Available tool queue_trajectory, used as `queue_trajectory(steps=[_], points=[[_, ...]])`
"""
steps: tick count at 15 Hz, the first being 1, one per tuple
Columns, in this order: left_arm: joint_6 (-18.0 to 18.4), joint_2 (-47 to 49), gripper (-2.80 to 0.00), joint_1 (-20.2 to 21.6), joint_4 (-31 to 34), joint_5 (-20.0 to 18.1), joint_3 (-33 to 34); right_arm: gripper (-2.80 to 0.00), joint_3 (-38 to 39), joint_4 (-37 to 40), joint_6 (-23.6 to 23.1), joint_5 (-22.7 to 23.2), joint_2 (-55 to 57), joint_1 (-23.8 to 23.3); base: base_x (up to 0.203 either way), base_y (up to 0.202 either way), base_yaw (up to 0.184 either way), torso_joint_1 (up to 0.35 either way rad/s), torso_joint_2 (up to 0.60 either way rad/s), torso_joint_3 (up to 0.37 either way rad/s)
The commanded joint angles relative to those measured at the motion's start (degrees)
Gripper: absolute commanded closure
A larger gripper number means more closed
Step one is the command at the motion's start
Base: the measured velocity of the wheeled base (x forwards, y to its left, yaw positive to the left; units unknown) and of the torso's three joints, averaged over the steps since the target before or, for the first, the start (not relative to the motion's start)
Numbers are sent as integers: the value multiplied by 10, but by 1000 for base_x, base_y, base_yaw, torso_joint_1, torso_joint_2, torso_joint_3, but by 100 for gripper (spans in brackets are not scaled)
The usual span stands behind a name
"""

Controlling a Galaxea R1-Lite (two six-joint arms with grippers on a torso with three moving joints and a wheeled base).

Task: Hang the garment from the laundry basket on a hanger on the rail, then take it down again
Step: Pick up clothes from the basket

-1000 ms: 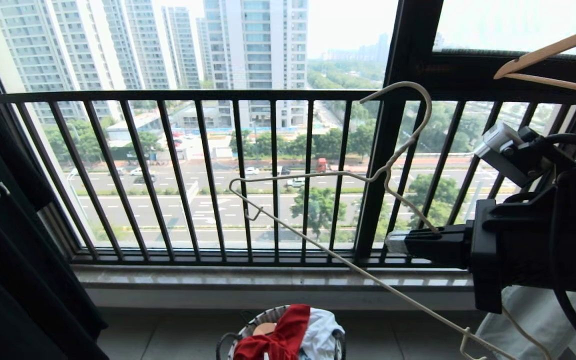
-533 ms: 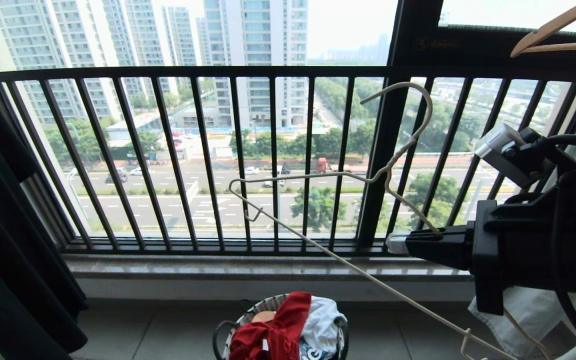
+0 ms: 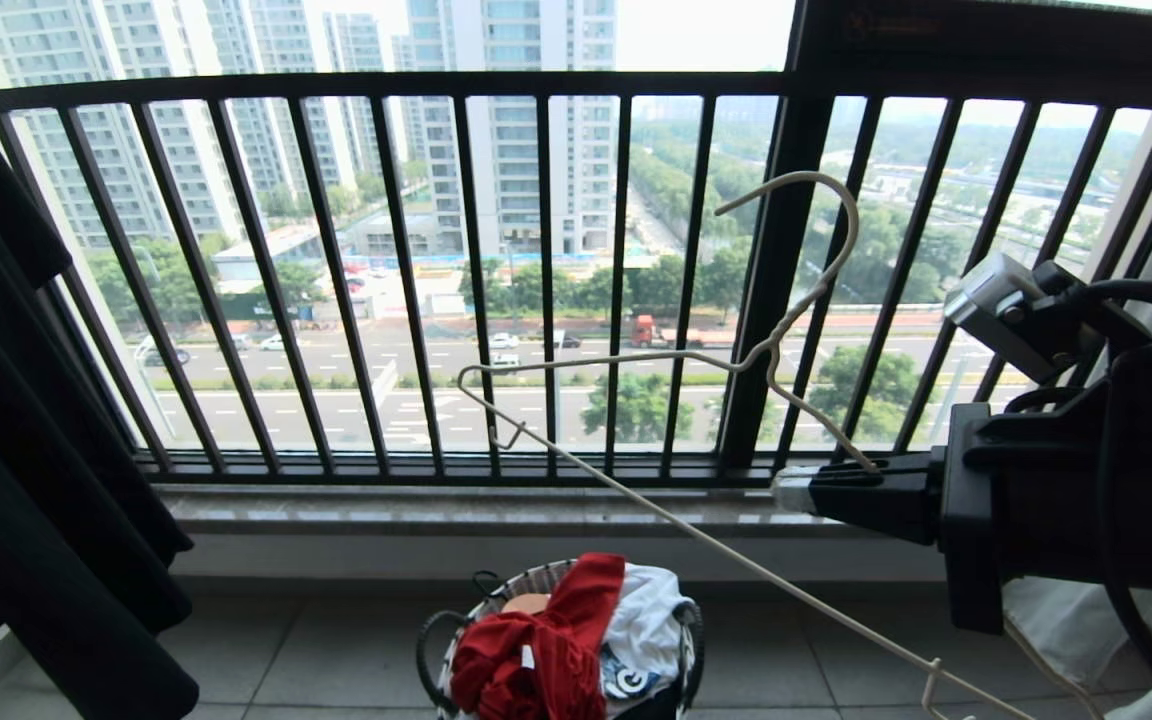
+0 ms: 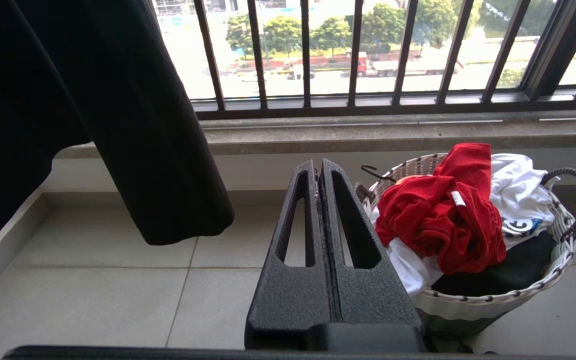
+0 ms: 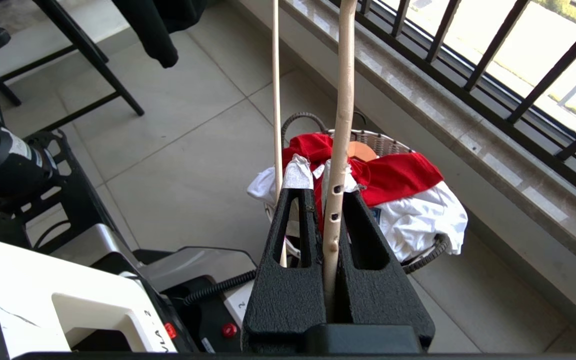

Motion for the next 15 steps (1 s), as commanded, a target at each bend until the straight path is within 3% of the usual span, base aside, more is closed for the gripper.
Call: queue_trajectory(steps=[1, 8, 15], points=[[0, 0, 0, 0, 0, 0, 0, 0, 1, 0, -1, 1, 1, 0, 0, 0, 0, -113, 461, 344], [0, 0, 0, 0, 0, 0, 0, 0, 2, 0, -1, 1, -1, 0, 0, 0, 0, -81, 433, 357], [0, 0, 0, 0, 0, 0, 0, 0, 12, -27, -2, 2, -3, 0, 0, 0, 0, -4, 60, 55]])
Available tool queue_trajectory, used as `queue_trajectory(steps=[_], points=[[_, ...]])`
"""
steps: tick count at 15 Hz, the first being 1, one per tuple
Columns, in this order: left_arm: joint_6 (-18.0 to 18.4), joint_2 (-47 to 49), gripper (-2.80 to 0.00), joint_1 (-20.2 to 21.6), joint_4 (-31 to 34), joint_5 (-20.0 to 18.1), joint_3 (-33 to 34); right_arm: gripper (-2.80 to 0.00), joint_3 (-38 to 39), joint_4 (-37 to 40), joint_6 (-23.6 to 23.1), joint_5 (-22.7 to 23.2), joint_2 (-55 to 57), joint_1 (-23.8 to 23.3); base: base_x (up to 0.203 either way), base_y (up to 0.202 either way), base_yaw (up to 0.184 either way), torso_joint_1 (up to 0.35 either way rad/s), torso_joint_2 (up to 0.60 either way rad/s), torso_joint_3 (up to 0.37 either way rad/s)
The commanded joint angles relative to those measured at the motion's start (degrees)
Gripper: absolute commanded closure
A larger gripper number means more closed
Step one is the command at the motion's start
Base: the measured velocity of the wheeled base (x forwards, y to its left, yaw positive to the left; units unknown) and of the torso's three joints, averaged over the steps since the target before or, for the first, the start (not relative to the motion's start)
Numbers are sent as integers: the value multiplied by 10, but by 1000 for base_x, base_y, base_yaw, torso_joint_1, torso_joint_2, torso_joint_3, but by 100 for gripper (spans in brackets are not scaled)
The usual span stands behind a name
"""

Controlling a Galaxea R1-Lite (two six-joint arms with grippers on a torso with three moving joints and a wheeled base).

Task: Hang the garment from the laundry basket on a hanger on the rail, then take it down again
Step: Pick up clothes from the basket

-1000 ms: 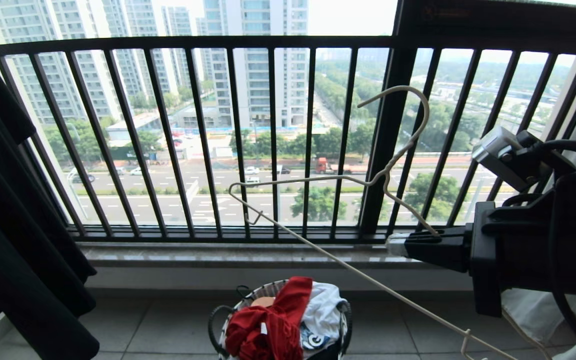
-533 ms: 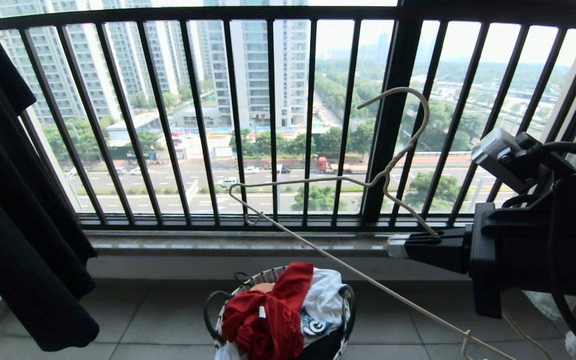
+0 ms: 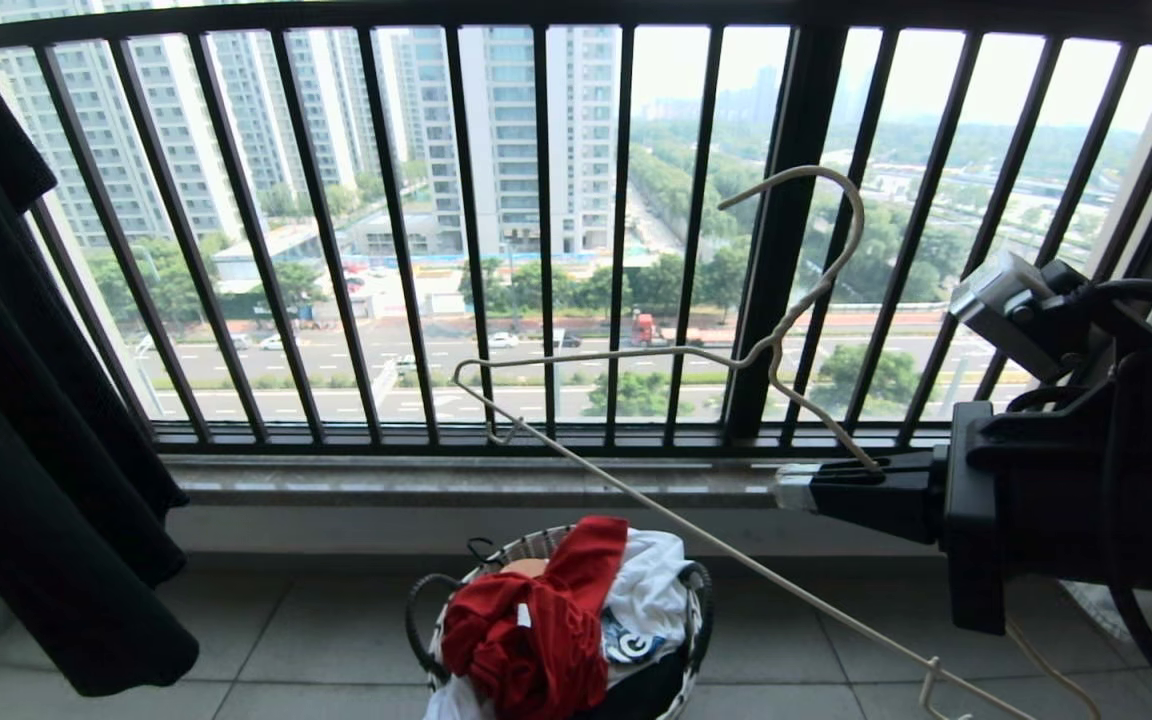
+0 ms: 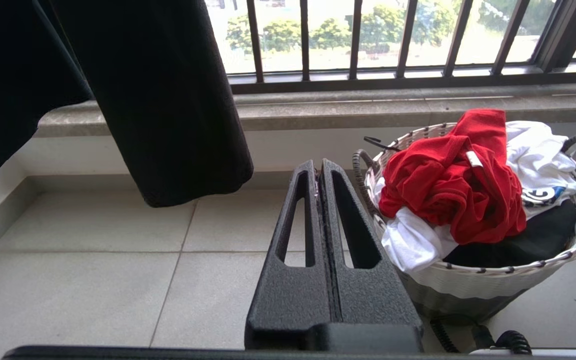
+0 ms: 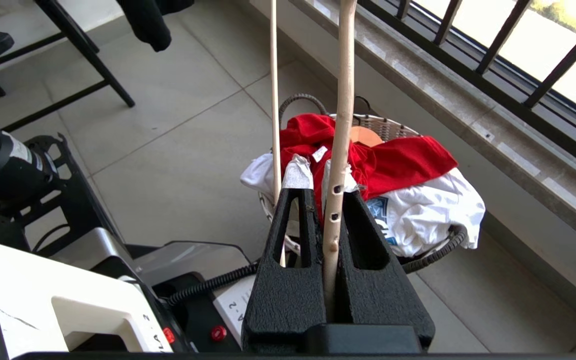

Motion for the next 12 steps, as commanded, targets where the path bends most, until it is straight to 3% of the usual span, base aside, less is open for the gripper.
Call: queue_trajectory(steps=[1, 12], points=[[0, 0, 0, 0, 0, 0, 0, 0, 10, -18, -2, 1, 0, 0, 0, 0, 0, 0, 0, 0], [0, 0, 0, 1, 0, 0, 0, 0, 10, -22, -7, 0, -7, 1, 0, 0, 0, 0, 0, 0]])
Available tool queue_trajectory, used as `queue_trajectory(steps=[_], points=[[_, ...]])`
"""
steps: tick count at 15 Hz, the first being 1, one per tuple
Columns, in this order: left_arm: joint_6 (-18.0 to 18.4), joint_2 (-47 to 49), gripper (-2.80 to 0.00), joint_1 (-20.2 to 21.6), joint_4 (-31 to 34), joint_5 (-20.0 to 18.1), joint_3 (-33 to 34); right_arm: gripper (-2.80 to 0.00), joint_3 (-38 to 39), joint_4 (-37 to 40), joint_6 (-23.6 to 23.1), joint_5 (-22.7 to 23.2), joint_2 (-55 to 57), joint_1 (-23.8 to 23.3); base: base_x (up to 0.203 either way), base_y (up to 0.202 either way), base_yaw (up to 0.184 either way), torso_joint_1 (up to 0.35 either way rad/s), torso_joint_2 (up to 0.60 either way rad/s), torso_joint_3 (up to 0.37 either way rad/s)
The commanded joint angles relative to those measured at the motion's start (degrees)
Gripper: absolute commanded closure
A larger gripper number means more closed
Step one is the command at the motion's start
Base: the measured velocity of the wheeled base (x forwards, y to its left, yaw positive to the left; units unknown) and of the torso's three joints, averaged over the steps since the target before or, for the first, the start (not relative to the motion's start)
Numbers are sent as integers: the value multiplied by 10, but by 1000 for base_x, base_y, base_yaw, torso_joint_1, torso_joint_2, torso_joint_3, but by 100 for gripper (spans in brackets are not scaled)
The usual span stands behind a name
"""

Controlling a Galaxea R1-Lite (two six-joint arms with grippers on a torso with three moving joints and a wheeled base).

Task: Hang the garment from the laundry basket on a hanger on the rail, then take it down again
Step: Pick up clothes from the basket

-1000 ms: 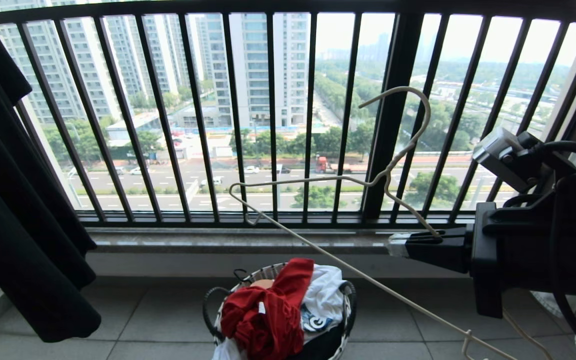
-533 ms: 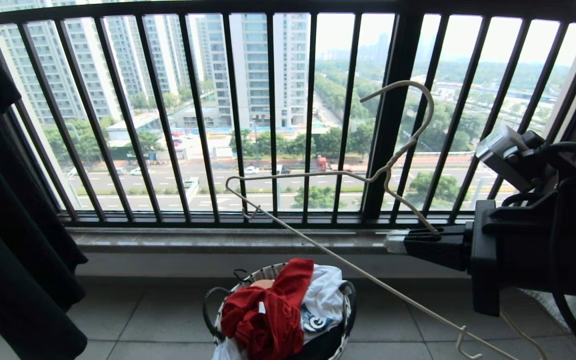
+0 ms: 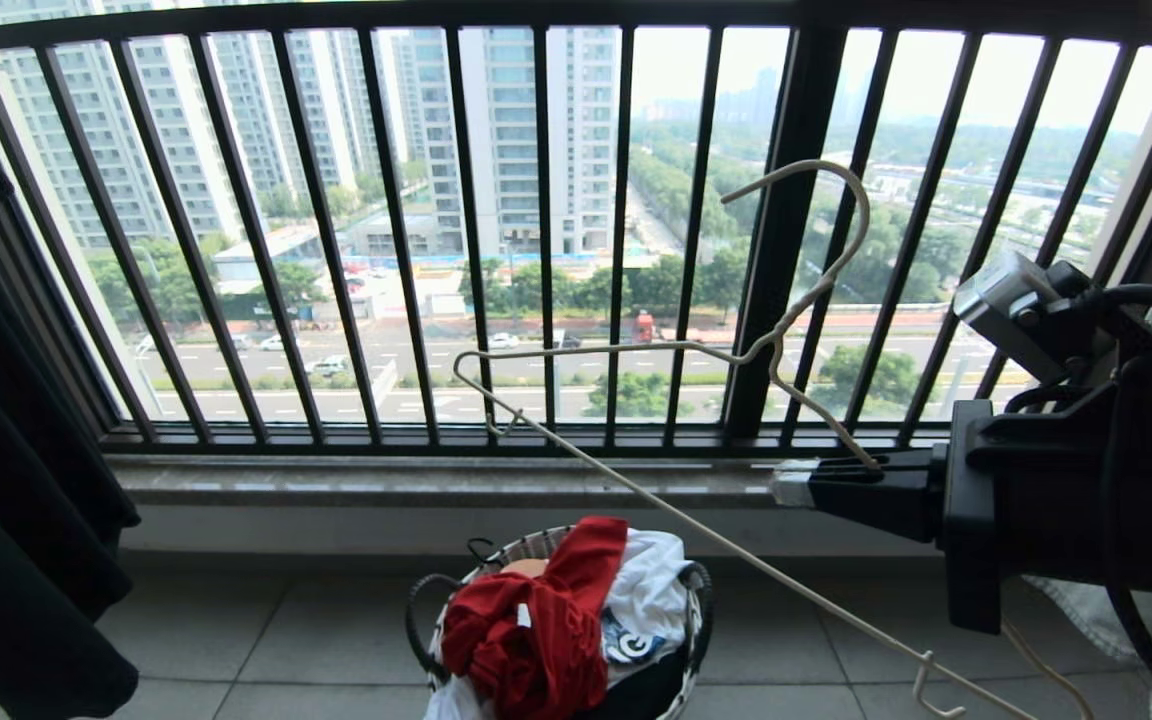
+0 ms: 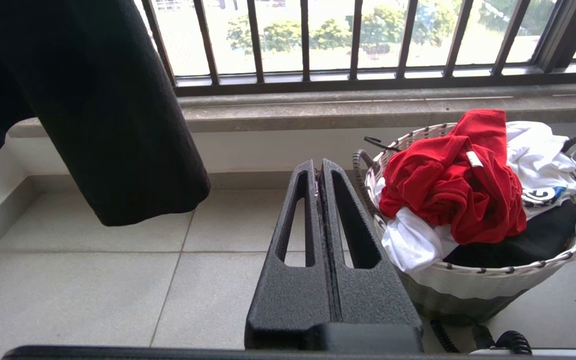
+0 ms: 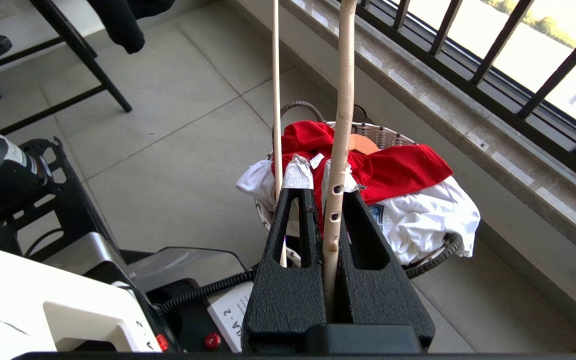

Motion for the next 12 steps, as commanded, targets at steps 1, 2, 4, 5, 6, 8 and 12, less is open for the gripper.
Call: queue_trajectory(steps=[1, 2, 4, 5, 6, 8, 12], points=[[0, 0, 0, 0, 0, 0, 0, 0, -1, -1, -1, 2, -6, 1, 0, 0, 0, 0, 0, 0], [0, 0, 0, 0, 0, 0, 0, 0, -2, -1, -3, 2, -7, 1, 0, 0, 0, 0, 0, 0], [0, 0, 0, 0, 0, 0, 1, 0, -1, -1, -7, 2, -9, 1, 0, 0, 0, 0, 0, 0], [0, 0, 0, 0, 0, 0, 0, 0, -1, -1, -8, 1, -10, 1, 0, 0, 0, 0, 0, 0], [0, 0, 0, 0, 0, 0, 0, 0, -1, -1, -7, 1, -12, 1, 0, 0, 0, 0, 0, 0], [0, 0, 0, 0, 0, 0, 0, 0, -1, -1, -8, 2, -15, 1, 0, 0, 0, 0, 0, 0], [-1, 0, 0, 0, 0, 0, 1, 0, -3, -1, -7, 1, -15, -1, 0, 0, 0, 0, 0, 0]])
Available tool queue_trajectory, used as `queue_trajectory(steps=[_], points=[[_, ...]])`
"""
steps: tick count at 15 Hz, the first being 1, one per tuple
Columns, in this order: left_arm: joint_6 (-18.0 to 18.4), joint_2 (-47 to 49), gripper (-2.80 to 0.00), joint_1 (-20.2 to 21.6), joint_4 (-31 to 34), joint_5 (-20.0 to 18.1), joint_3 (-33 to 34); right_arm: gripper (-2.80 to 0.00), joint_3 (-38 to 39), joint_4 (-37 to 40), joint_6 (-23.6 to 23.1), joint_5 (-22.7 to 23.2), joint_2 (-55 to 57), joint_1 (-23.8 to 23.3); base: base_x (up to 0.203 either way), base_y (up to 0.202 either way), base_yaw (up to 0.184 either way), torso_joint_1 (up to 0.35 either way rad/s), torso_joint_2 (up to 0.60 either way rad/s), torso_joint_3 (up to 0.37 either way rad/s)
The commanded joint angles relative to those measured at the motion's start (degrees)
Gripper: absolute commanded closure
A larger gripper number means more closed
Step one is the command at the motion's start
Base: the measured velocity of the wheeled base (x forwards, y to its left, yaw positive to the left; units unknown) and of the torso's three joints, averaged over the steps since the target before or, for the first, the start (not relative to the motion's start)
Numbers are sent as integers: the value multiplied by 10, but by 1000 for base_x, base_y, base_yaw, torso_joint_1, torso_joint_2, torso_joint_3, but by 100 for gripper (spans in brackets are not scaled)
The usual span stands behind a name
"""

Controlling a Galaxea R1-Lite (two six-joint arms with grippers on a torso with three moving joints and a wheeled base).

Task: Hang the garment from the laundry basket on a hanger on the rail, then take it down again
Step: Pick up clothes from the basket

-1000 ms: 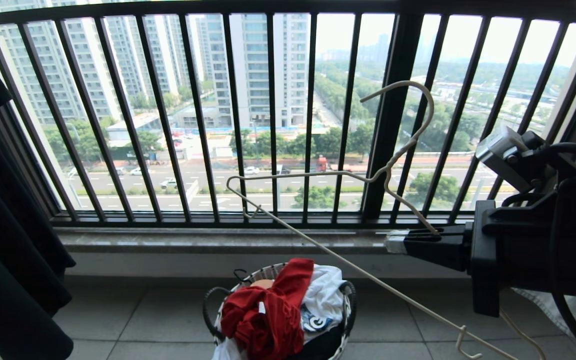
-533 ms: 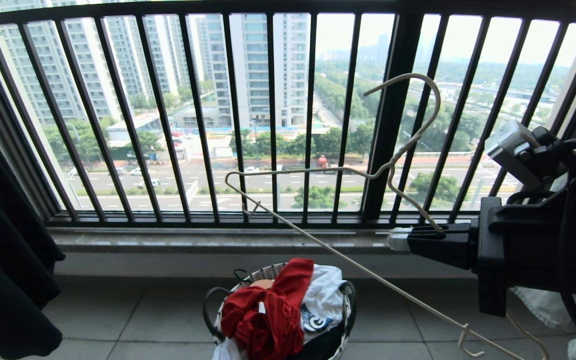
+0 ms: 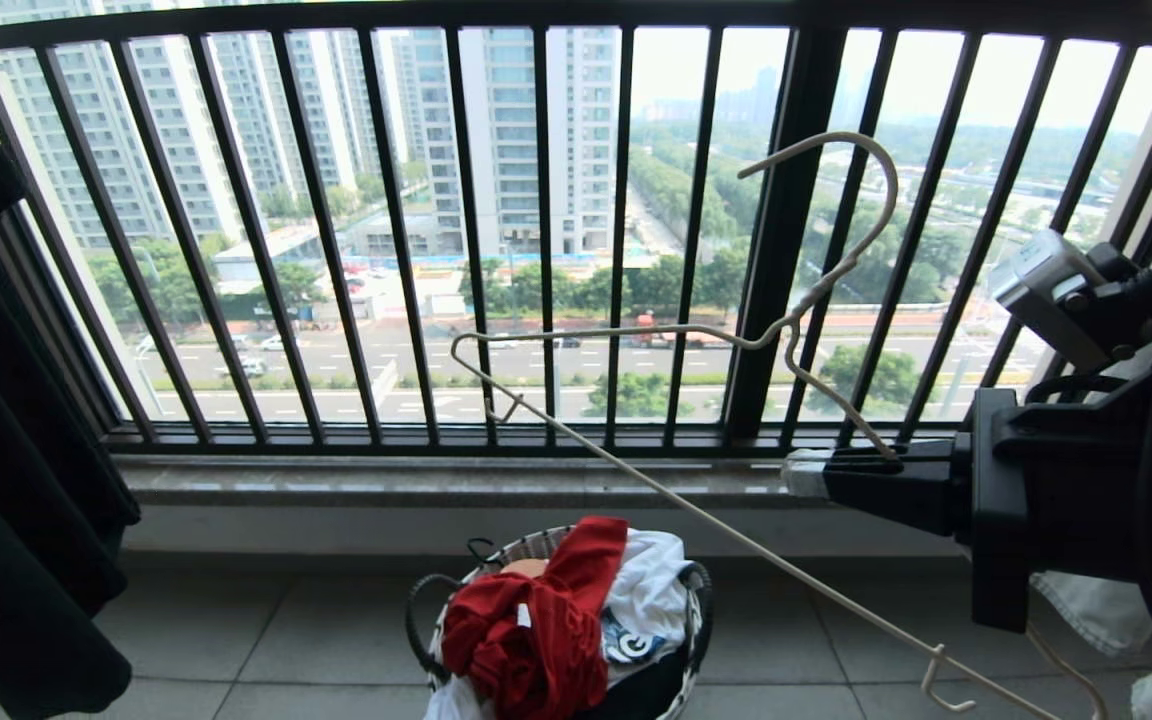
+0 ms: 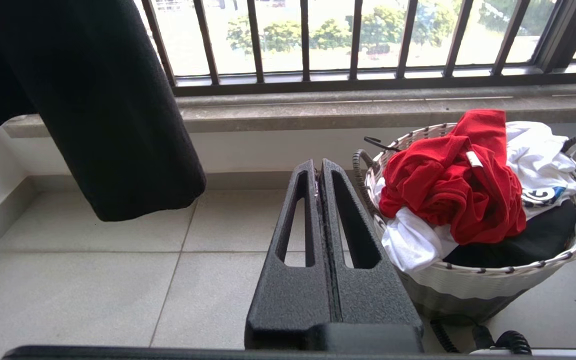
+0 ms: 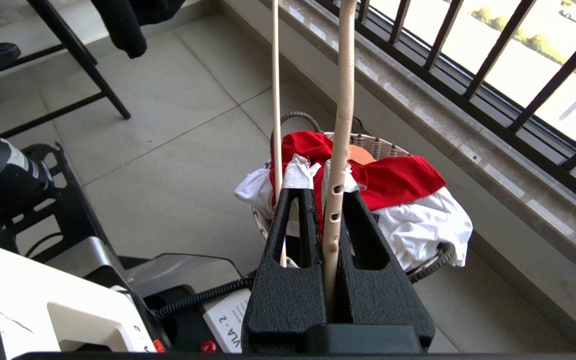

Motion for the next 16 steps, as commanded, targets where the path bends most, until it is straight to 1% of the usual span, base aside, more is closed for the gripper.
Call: queue_trajectory(steps=[1, 8, 16], points=[[-1, 0, 0, 0, 0, 0, 1, 0, -1, 0, 0, 1, -1, -1, 0, 0, 0, 0, 0, 0], [-4, 0, 0, 0, 0, -1, 0, 0, 1, 0, -1, 0, -1, -1, 0, 0, 0, 0, 0, 0], [-8, 0, 0, 0, 0, -1, 0, 0, 2, 0, -2, 0, -5, -1, 0, 0, 0, 2, 3, -173]])
